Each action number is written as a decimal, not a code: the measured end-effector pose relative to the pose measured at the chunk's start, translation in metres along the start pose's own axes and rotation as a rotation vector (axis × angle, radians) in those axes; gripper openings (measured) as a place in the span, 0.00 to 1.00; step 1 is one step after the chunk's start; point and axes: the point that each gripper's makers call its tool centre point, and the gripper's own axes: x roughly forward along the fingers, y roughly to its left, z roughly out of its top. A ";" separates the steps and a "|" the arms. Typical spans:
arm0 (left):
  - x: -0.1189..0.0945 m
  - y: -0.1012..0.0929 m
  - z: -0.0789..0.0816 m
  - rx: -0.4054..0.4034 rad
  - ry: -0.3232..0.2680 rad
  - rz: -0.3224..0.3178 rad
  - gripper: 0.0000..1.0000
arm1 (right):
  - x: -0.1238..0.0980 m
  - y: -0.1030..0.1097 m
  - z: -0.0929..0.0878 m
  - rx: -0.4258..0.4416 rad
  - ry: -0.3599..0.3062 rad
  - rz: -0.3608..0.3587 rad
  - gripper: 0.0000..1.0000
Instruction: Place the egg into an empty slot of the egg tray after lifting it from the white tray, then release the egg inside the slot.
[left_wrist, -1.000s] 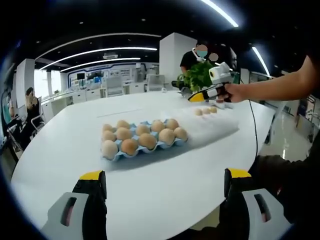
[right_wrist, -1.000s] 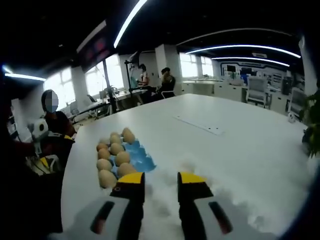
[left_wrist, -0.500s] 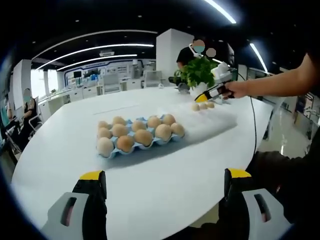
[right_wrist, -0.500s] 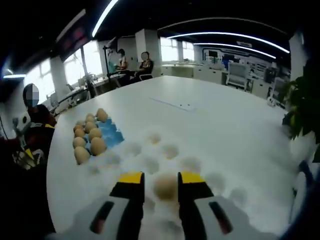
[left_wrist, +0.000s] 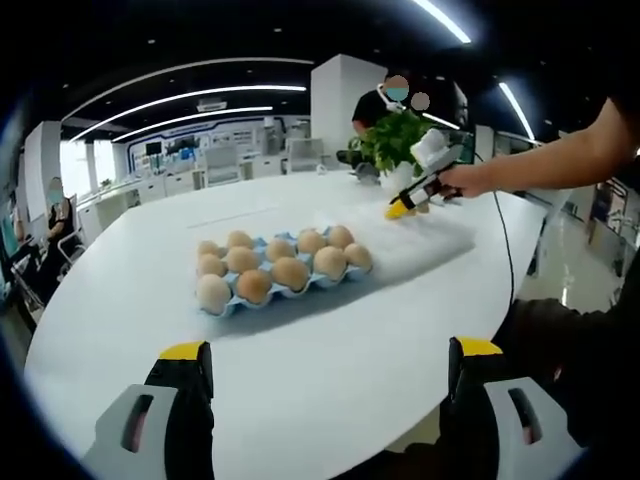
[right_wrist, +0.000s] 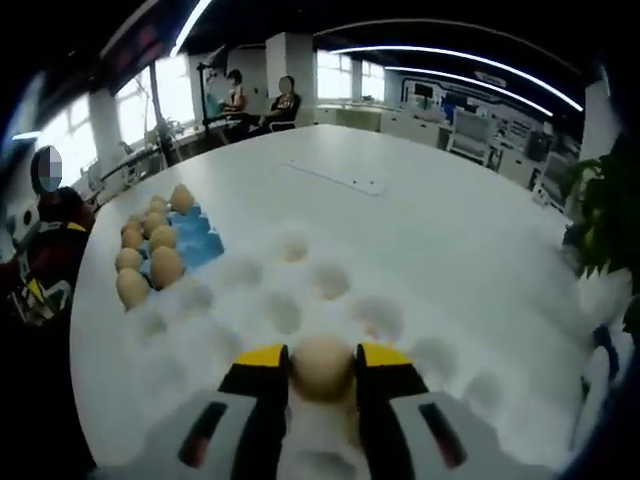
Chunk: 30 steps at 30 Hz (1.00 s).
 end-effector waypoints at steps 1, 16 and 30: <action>0.000 0.000 0.000 -0.001 0.000 0.000 1.00 | 0.000 0.000 0.000 0.001 -0.001 0.000 0.26; 0.001 -0.004 -0.001 0.000 -0.010 -0.007 1.00 | -0.046 -0.007 0.042 0.539 -0.250 0.039 0.26; -0.004 -0.002 -0.003 -0.008 -0.018 0.009 1.00 | -0.015 0.058 0.097 0.574 -0.327 0.191 0.26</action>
